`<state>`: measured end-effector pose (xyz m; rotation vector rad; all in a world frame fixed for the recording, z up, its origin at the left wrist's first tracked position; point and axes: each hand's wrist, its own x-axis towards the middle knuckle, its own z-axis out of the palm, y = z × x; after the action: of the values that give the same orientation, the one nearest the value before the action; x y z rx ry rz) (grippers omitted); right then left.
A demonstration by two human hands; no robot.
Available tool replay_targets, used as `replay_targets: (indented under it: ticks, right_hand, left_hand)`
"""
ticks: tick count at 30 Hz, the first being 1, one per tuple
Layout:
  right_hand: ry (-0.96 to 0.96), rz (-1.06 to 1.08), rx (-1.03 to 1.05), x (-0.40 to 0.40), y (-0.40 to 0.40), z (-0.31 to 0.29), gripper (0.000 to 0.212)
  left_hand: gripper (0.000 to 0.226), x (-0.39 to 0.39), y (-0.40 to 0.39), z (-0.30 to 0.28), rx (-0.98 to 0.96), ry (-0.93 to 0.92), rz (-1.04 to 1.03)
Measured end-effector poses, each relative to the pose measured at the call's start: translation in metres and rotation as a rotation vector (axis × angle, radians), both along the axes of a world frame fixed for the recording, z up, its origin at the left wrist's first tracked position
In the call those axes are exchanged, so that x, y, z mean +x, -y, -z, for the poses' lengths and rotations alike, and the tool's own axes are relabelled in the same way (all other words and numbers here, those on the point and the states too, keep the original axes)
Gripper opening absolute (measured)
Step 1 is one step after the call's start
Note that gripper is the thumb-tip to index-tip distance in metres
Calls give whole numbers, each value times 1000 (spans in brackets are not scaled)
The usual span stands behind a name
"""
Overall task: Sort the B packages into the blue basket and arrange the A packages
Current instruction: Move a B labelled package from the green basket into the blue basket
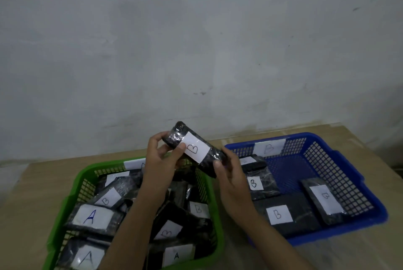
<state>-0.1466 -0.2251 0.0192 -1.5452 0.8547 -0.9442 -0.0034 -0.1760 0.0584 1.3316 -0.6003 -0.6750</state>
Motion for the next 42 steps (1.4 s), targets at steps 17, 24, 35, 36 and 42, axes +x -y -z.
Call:
replay_targets:
  ticks: [17, 24, 35, 36, 42]
  right_hand:
    - [40, 196, 116, -145, 7, -3, 22]
    - [-138, -51, 251, -185, 15, 7, 23]
    - [-364, 286, 167, -239, 95, 19, 25]
    - [-399, 282, 168, -241, 103, 23, 27]
    - [-703, 150, 161, -239, 131, 50, 34]
  left_hand:
    - [14, -125, 5, 22, 120, -100, 244]
    - [22, -163, 30, 33, 173, 83, 364]
    - [50, -170, 44, 83, 534, 780, 181]
    - [52, -172, 46, 89, 581, 847, 188]
    - [69, -175, 47, 106, 668, 1045, 174]
